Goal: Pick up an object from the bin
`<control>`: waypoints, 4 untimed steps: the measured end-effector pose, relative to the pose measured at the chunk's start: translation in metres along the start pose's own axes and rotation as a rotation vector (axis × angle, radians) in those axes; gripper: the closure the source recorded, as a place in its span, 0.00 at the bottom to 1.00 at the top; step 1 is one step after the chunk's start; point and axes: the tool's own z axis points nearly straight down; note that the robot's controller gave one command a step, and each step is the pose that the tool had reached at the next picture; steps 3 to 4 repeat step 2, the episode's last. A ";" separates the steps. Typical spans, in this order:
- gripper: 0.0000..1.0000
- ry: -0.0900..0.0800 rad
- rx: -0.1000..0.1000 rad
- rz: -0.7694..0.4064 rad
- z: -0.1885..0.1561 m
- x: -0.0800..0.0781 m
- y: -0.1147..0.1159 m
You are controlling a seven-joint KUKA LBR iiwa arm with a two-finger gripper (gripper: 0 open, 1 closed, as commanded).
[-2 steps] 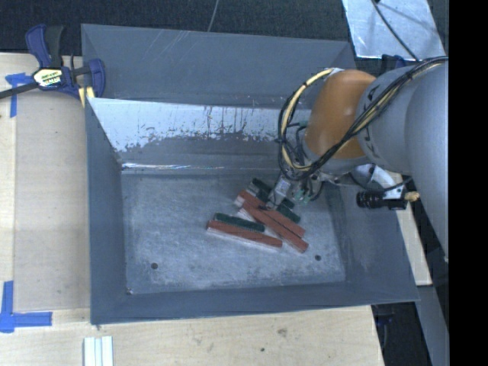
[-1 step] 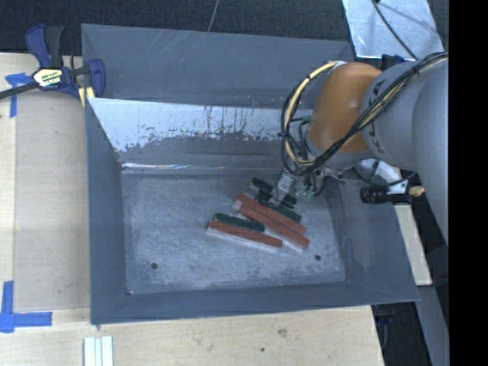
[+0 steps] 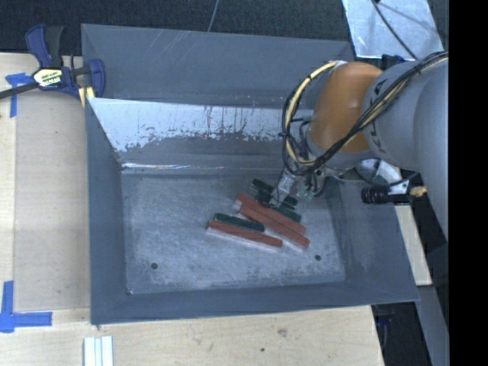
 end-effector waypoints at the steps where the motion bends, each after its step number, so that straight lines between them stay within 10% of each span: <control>1: 1.00 0.007 0.003 0.001 -0.019 0.002 -0.001; 4: 1.00 0.003 0.001 0.000 -0.041 0.000 -0.001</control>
Offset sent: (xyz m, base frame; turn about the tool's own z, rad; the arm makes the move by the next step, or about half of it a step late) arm 0.0000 -0.0002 0.0917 0.0000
